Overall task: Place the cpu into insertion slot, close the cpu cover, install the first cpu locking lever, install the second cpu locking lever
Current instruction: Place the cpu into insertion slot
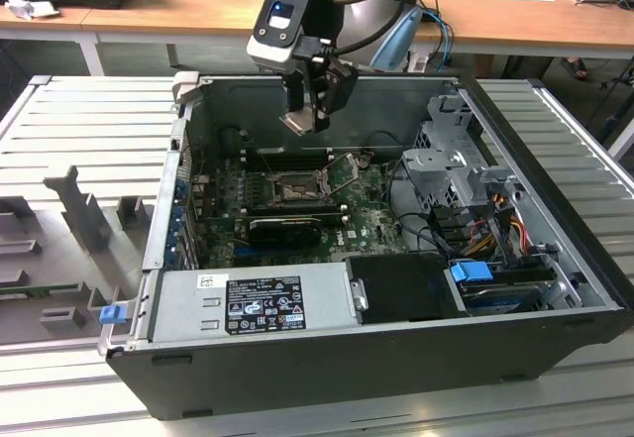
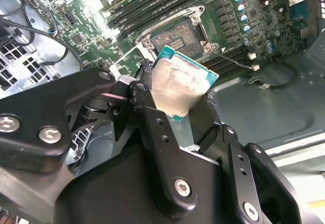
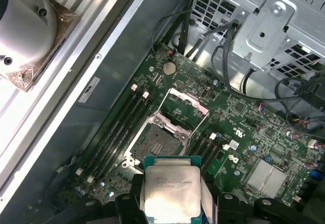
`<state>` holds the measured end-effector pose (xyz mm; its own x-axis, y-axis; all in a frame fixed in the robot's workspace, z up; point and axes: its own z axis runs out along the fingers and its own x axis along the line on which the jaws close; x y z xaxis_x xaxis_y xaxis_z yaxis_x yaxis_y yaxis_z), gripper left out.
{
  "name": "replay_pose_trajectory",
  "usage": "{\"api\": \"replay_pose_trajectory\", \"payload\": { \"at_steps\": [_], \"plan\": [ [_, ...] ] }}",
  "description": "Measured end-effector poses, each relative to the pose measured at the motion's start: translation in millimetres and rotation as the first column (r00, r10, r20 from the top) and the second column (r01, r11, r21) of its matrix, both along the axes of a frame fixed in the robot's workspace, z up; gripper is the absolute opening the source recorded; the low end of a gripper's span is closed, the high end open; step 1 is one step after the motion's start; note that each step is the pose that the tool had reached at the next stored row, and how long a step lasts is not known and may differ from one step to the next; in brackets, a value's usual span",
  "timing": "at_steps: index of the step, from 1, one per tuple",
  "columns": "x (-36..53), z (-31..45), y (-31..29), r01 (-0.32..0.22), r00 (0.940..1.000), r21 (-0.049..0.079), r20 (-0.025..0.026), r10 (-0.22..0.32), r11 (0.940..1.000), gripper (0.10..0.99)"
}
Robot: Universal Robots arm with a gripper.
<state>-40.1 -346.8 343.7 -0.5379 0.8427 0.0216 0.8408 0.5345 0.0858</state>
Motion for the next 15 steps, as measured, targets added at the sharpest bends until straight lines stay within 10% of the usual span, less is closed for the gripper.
{"api": "replay_pose_trajectory", "payload": {
  "at_steps": [15],
  "plan": [
    [0.0,-2.2,0.0,0.046,0.9989,-0.001,0.0,-0.046,0.9989,0.529]
  ]
}}
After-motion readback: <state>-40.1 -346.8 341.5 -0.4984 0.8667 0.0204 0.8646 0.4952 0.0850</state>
